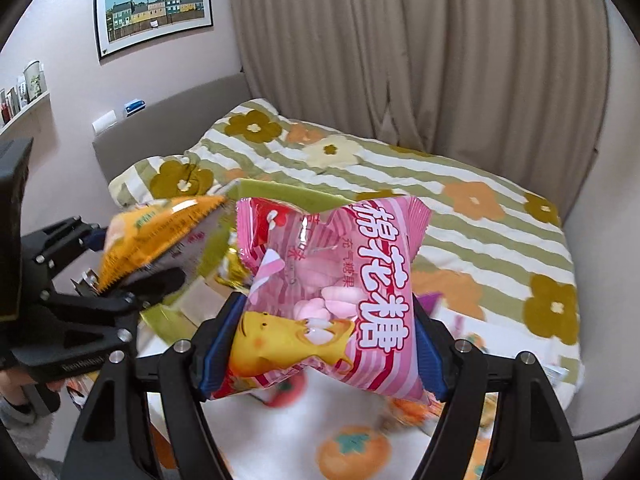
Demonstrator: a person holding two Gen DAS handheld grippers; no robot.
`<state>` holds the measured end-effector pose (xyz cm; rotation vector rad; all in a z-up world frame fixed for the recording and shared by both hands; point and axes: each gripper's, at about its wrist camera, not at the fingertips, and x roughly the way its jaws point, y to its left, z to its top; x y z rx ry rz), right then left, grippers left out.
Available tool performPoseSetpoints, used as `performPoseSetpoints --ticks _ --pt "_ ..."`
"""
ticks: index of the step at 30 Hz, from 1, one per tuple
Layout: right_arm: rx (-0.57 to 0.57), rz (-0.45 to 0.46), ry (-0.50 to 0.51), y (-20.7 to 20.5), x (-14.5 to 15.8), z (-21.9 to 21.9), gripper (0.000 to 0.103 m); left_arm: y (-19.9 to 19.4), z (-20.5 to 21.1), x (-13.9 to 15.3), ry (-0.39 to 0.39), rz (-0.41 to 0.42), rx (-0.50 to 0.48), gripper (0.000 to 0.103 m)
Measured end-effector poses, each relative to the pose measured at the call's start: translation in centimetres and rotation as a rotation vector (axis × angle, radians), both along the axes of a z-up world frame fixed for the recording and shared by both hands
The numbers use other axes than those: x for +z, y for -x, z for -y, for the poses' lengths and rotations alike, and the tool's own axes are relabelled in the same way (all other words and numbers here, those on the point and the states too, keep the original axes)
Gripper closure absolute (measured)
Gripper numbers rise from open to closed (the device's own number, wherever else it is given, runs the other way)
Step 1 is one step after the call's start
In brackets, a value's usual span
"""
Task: Organize snacks
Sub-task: 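Carry the barbecue bag into the box with left tool while right tool drops the pink candy bag in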
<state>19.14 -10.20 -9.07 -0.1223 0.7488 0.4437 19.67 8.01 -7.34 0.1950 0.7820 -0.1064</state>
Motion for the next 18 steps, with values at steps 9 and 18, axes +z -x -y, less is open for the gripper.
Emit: performPoseSetpoints --ticks 9,18 --pt "-0.065 -0.092 -0.001 -4.3 -2.3 -6.1 0.031 -4.4 -5.4 -4.8 0.037 -0.125 -0.019 0.040" --pt "-0.153 -0.150 0.005 -5.9 -3.6 -7.6 0.031 -5.5 -6.4 -7.7 0.010 -0.180 -0.084 0.000"
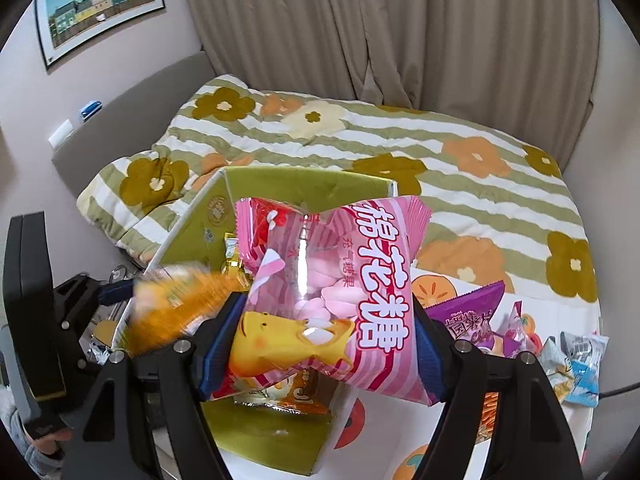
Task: Organize snacks
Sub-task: 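Carry the barbecue bag into the box with left tool while right tool drops the pink candy bag in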
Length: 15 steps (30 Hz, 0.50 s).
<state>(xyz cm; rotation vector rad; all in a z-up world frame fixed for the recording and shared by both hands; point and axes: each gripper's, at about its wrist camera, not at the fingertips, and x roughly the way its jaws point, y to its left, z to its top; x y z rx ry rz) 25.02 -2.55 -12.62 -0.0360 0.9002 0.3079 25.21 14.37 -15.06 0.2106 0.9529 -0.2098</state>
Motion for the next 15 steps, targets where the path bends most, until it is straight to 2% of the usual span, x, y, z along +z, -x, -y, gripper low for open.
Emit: performPoseSetpoints --ticks 5,15 --pt "-0.005 -0.036 0.005 -0.9 -1.1 -0.7 0.031 0.7 -0.6 -0.7 0.032 -0.034 -0.004 0.000" --pt "0.101 -0.072 0.000 -3.8 -2.1 -3.0 0.030 0.8 -2.1 -0.2 0.029 -0.042 0.112 0.000"
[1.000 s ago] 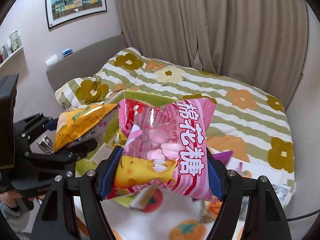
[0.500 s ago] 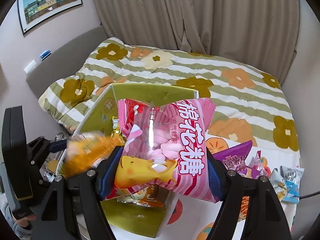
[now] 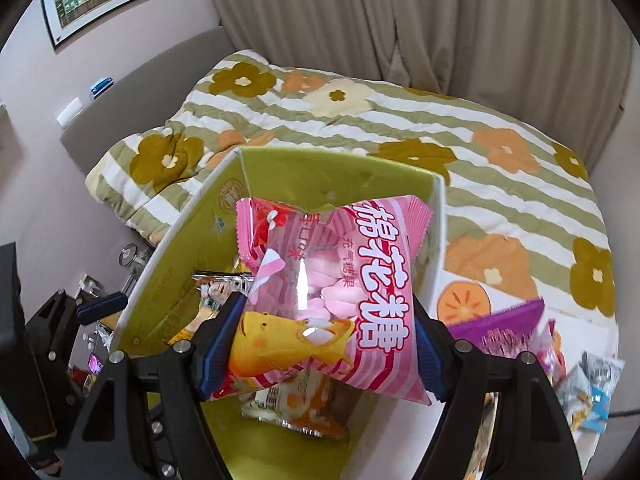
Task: Organize snacks
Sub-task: 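Carry the barbecue bag into the box with left tool while right tool drops the pink candy bag in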
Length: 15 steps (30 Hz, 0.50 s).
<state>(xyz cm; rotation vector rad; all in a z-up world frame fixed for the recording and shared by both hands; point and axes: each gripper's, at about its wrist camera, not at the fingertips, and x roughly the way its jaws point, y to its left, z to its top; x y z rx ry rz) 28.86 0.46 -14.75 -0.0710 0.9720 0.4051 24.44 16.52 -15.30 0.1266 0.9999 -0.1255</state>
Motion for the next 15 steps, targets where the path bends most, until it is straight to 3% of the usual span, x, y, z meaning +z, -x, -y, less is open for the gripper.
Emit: performPoseSetpoints --ticks 4,9,15 --pt "0.025 0.010 -0.009 -1.3 0.2 -1.0 0.027 -0.6 -0.4 0.3 0.004 0.013 0.014 0.000" --pt "0.050 0.034 -0.059 -2.1 0.4 -1.6 0.003 -0.7 -0.3 0.4 0.000 0.012 0.030 0.000" --pt "0.080 0.065 -0.038 -0.9 0.5 -1.4 0.002 0.1 -0.3 -0.1 0.014 -0.003 0.039 0.000"
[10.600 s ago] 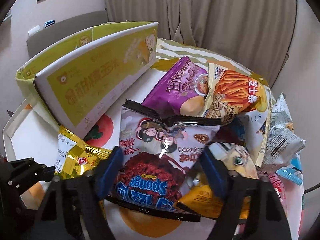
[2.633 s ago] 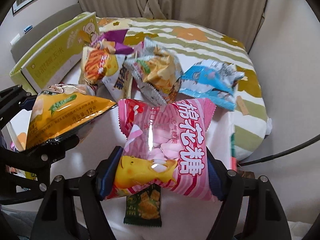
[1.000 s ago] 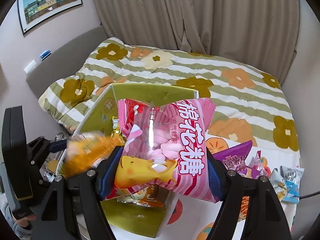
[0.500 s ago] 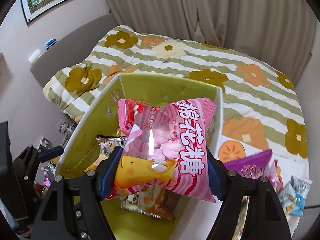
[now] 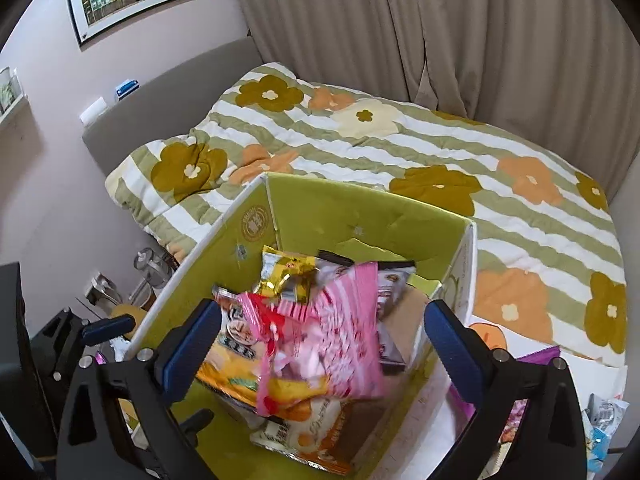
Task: Organize snacks
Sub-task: 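Carry the barbecue bag into the box with left tool while right tool drops the pink candy bag in, then move both tools back over the remaining snack pile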
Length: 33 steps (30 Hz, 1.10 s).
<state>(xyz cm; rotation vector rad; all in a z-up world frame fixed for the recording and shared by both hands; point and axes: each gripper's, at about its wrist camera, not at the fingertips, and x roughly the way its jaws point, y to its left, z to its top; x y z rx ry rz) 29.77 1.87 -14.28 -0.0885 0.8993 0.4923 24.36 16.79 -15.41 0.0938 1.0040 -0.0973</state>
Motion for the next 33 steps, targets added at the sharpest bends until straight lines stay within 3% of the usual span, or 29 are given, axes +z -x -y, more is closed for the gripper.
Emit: performPoseSetpoints --ticks 19,28,33 --pt "-0.086 0.092 -0.022 6.1 4.1 2.5 0.002 3.9 0.1 5.0 0.029 0.118 -0.056 0.000" --pt "-0.198 0.141 -0.027 10.4 6.1 5.3 0.002 6.1 2.4 6.6 0.063 0.157 -0.174 0.000" --pt "-0.304 0.161 -0.026 13.1 6.6 8.5 0.002 7.1 5.7 7.0 0.068 0.191 -0.267 0.000"
